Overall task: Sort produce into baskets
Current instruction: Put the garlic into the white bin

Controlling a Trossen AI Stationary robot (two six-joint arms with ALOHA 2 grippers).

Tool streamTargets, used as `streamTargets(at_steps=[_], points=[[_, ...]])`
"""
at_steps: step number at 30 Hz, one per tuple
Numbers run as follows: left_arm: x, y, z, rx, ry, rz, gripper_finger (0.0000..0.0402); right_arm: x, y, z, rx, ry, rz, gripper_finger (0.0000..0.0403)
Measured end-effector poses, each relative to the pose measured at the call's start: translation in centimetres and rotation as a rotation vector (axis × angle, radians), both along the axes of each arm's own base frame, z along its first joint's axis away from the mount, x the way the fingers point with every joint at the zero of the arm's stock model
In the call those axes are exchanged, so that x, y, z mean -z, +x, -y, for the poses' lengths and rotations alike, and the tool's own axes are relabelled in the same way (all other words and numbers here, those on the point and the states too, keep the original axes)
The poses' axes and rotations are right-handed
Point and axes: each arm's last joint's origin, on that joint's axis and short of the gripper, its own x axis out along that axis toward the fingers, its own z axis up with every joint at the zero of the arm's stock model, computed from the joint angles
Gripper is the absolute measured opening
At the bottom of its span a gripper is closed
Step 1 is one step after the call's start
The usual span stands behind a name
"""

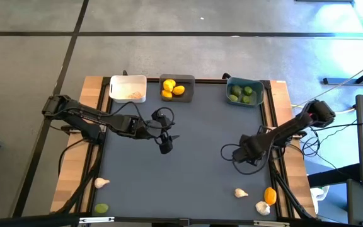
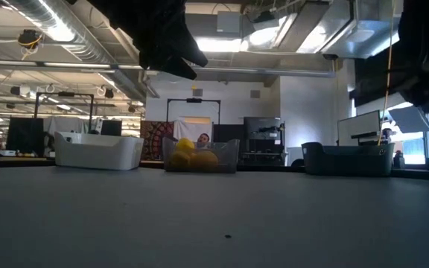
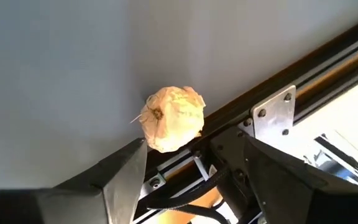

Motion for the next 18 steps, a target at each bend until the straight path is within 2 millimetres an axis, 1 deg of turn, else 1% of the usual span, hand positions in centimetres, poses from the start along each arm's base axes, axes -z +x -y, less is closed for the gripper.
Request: streamTargets(at_steps=[4, 10, 18], points=[[0.0, 0.0, 0.0, -0.002, -0.002, 0.001, 0.029, 1.1, 0.6, 0.1, 0.023, -0.025, -0.066, 0.0266], [0.0, 0.0, 0.0, -0.003, -0.004, 0.001, 0.029, 2.5, 1.5, 1.0, 0.102, -0.063, -0.142, 0.0266], [0.0, 0.0, 0.0, -0.003, -0.003, -0.002, 0.029, 3.7, 2.2, 1.4, 0.147, -0.041, -0.222, 0.0266]])
